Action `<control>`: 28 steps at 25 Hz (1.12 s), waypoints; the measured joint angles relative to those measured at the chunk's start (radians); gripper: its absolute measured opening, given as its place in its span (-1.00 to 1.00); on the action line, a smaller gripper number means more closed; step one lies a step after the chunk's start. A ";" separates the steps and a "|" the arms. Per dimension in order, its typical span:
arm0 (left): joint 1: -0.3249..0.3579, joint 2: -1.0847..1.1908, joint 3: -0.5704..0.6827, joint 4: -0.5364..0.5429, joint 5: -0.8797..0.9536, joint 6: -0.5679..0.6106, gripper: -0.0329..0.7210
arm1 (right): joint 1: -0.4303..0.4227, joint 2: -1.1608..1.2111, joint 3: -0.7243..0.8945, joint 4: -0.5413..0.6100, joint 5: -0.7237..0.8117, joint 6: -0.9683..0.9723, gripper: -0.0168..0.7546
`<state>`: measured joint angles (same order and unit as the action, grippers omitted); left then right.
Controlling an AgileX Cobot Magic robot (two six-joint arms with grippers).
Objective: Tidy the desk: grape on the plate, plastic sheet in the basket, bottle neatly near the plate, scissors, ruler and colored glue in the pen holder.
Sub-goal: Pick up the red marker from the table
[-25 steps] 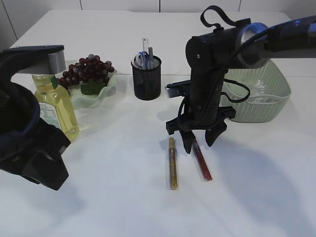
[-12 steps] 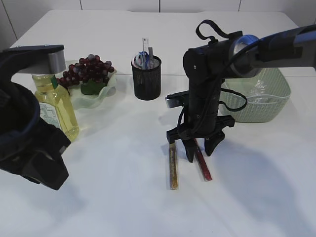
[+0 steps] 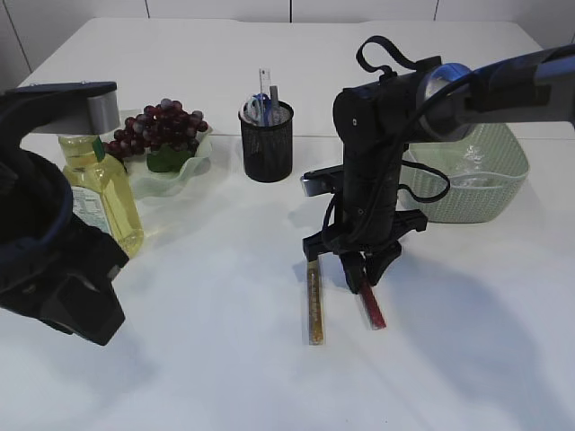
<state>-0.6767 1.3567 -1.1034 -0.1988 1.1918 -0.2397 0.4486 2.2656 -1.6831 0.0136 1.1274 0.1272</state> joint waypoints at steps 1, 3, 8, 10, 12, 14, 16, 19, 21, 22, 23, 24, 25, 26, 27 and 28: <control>0.000 0.000 0.000 0.000 0.000 0.000 -0.29 | 0.000 0.000 0.000 0.000 0.000 0.000 -0.34; 0.000 0.000 0.000 0.000 0.000 0.000 -0.29 | 0.000 0.000 0.000 0.000 0.000 0.000 -0.48; 0.000 0.000 0.000 0.000 -0.002 0.000 -0.29 | 0.000 0.000 0.000 0.000 0.000 0.000 -0.56; 0.000 0.000 0.000 0.000 -0.004 0.000 -0.29 | 0.000 0.000 0.000 0.000 0.014 0.000 -0.56; 0.000 0.000 0.000 0.000 -0.011 0.000 -0.29 | 0.000 0.000 0.000 0.000 0.037 0.000 -0.56; 0.000 0.000 0.000 0.000 -0.019 0.000 -0.29 | 0.000 0.000 0.000 0.000 0.057 0.000 -0.56; 0.000 0.000 0.000 0.000 -0.023 0.000 -0.29 | 0.000 0.000 0.000 0.000 0.064 -0.003 -0.56; 0.000 0.000 0.000 0.000 -0.025 0.000 -0.29 | 0.000 -0.002 0.000 0.000 0.064 -0.025 -0.56; 0.000 0.000 0.000 0.000 -0.029 0.000 -0.29 | 0.000 -0.013 0.000 0.000 0.056 -0.036 -0.56; 0.000 0.000 0.000 0.000 -0.030 0.000 -0.29 | 0.000 -0.026 0.000 0.000 0.043 -0.046 -0.56; 0.000 0.000 0.000 0.000 -0.034 0.000 -0.29 | 0.000 -0.039 0.000 0.000 0.030 -0.056 -0.56; 0.000 0.000 0.000 0.000 -0.036 0.000 -0.29 | 0.000 -0.054 0.000 0.000 0.018 -0.058 -0.56; 0.000 0.000 0.000 0.000 -0.042 0.000 -0.29 | 0.000 -0.067 0.000 0.000 0.008 -0.062 -0.56; 0.000 0.000 0.000 0.000 -0.047 0.000 -0.29 | 0.000 -0.083 0.002 0.000 -0.006 -0.067 -0.56; 0.000 0.000 0.000 0.000 -0.051 0.000 -0.29 | 0.000 -0.102 0.011 0.000 -0.026 -0.073 -0.56; 0.000 0.000 0.000 0.000 -0.054 0.000 -0.29 | 0.000 -0.122 0.029 0.000 -0.051 -0.077 -0.56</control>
<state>-0.6767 1.3567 -1.1034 -0.1988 1.1381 -0.2397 0.4486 2.1436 -1.6540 0.0136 1.0768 0.0498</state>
